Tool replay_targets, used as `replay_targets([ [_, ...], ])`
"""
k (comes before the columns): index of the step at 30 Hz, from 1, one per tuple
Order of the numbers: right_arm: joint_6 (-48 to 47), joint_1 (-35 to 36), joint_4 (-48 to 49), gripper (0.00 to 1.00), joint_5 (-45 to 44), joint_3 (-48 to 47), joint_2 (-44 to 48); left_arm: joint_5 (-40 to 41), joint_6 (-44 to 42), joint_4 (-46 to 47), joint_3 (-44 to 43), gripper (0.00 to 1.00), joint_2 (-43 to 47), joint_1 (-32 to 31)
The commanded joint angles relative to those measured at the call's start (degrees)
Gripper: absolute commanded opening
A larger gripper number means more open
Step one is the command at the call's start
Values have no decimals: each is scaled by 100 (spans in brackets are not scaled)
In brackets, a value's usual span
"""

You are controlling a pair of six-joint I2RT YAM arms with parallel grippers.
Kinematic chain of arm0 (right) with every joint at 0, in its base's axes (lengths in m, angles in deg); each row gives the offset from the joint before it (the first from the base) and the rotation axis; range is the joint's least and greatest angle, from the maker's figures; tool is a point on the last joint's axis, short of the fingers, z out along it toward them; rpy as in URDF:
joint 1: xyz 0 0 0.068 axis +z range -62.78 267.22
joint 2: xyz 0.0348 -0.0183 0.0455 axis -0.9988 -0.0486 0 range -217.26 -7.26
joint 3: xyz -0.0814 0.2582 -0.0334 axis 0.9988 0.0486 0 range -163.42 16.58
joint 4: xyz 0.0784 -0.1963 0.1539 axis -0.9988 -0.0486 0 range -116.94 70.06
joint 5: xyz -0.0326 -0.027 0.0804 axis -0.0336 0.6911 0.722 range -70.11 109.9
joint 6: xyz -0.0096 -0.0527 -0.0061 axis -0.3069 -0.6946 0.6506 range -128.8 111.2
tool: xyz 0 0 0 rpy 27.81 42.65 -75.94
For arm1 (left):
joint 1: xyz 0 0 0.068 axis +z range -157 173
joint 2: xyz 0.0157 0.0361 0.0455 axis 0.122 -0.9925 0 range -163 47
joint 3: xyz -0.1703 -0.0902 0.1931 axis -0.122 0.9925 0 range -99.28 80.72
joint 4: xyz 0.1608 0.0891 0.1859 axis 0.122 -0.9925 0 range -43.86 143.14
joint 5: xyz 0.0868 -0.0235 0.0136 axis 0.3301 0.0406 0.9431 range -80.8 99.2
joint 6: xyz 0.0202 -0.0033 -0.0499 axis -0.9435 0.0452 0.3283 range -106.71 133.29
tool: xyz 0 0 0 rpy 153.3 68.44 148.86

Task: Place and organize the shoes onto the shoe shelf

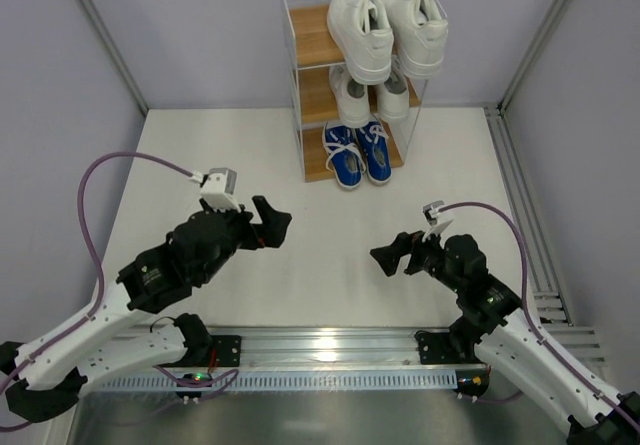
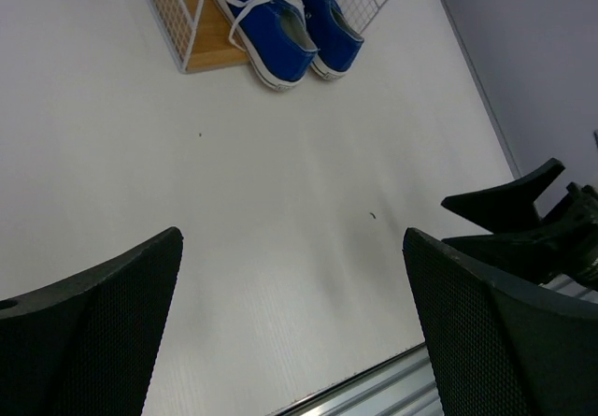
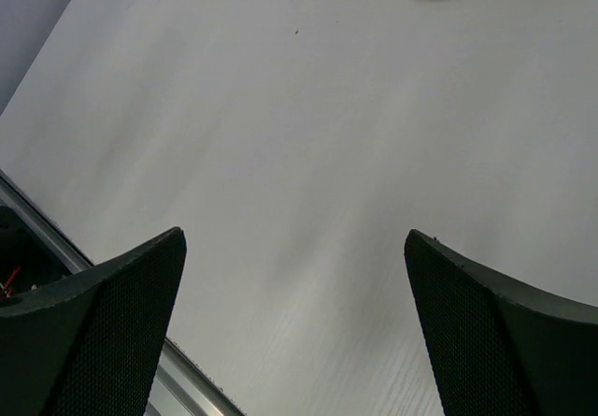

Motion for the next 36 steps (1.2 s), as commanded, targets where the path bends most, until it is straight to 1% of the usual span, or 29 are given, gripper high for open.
replay_targets([
  [1, 106, 27, 213, 100, 338, -72, -293, -351, -481, -119, -776, 100, -456, -2],
  [3, 71, 36, 231, 100, 382, -108, -443, -360, -543, -322, -1083, 100, -571, -2],
  [14, 387, 36, 371, 100, 408, -20, -724, -395, -1017, -726, -1761, 100, -923, -2],
  [19, 546, 36, 442, 100, 470, 103, -707, -456, -1114, -709, -1850, 100, -800, -2],
  [36, 537, 27, 494, 100, 628, -108, -751, -606, -1202, -683, -2034, 100, -545, -10],
])
